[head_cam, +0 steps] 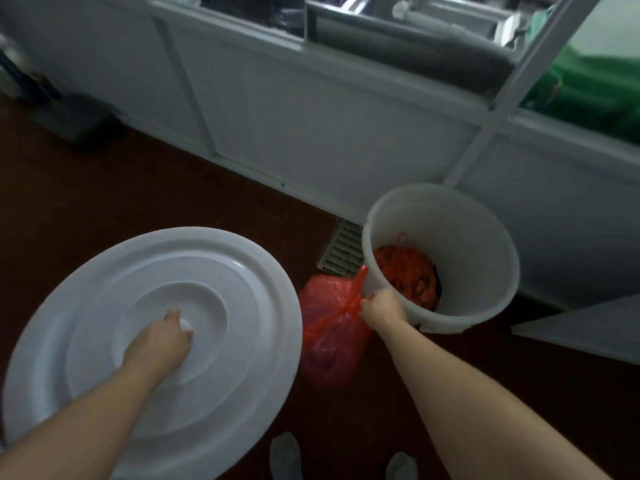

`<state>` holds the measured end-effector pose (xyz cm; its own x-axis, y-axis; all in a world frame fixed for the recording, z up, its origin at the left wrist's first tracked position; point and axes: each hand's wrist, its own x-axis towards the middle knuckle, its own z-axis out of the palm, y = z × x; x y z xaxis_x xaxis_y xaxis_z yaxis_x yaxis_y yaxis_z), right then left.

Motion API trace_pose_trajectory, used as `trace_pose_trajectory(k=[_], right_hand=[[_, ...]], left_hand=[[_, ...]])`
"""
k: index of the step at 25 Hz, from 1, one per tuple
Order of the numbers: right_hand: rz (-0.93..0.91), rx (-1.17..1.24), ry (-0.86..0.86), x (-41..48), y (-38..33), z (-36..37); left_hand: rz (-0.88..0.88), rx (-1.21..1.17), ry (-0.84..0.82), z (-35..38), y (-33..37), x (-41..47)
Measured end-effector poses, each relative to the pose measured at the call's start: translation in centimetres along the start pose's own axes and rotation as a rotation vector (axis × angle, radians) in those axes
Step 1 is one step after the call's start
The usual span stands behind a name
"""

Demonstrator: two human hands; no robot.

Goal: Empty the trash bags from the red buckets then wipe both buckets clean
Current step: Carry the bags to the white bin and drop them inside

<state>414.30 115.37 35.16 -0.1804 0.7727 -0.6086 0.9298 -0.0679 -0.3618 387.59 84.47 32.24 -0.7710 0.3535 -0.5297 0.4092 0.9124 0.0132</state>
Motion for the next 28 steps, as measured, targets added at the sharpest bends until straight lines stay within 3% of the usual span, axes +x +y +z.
trace_pose_trajectory(k=[5,11,16,28], right_hand=[[-0.068,0.17,0.18,-1.1,-6.4,-9.4],[-0.17,0.256,0.286,2.6,-8.4,-20.6],[-0.211,0.211,0.299,8.6,-6.8,-25.9],[0.001,0.191,0.132,25.9,6.1,-28.2]], left_hand=[[0.039,-0.046,0.072,-8.5,4.3,1.4],[0.156,-0.052,0.091,-13.5,15.5,2.2],[0.188,0.032,0.064,-12.7,24.5,2.9],[0.243,0.132,-0.01,-4.7,39.2,7.1]])
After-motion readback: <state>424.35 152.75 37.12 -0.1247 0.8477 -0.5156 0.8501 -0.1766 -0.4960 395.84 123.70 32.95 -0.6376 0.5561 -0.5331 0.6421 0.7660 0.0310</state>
